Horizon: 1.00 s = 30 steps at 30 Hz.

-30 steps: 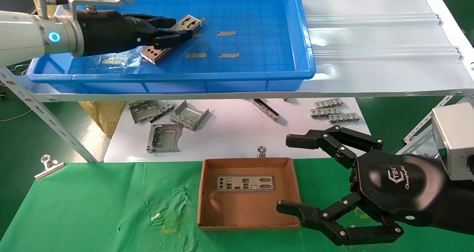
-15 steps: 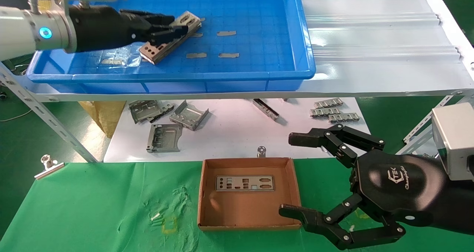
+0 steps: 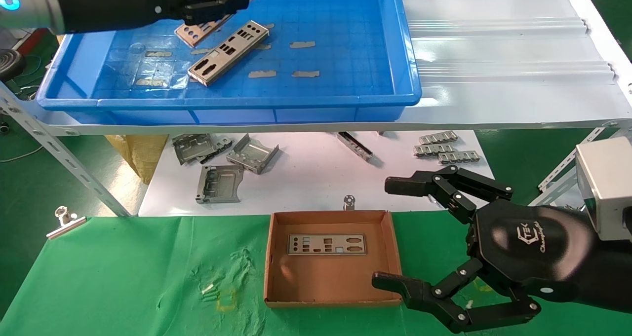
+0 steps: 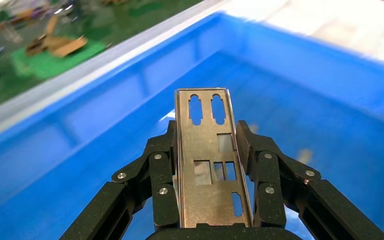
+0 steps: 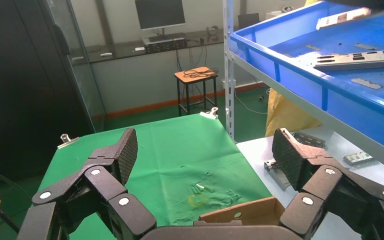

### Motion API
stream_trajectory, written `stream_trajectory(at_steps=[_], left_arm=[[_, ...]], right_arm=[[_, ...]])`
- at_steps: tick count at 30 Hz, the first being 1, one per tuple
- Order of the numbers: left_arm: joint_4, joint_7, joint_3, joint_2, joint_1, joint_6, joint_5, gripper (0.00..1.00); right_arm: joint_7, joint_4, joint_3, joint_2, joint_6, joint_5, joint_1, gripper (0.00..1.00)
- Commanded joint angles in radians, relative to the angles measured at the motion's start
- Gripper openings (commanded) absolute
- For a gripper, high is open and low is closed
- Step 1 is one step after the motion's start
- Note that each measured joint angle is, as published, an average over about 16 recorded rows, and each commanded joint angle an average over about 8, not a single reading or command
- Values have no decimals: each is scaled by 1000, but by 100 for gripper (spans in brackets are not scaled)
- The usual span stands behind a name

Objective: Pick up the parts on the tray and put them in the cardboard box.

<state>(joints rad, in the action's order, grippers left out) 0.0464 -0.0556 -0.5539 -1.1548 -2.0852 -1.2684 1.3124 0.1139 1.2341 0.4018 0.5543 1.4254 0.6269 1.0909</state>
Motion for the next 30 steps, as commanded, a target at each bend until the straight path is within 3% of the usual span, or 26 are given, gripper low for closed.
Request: stream_trajectory(at_steps=[1, 7, 11, 21, 30], left_arm=[[6, -6, 2, 10, -9, -33, -3, 0], [60, -58, -7, 36, 1, -267, -7, 0], [147, -90, -31, 42, 46, -337, -23, 0], [466, -169, -200, 48, 290, -321, -143, 0], [323, -362, -241, -79, 422, -193, -147, 0]], right_arm=[[0, 0, 0, 0, 0, 0, 0, 100], [0, 0, 0, 0, 0, 0, 0, 100], [0, 0, 0, 0, 0, 0, 0, 100], [0, 0, 0, 0, 0, 0, 0, 100], [0, 0, 0, 0, 0, 0, 0, 100]])
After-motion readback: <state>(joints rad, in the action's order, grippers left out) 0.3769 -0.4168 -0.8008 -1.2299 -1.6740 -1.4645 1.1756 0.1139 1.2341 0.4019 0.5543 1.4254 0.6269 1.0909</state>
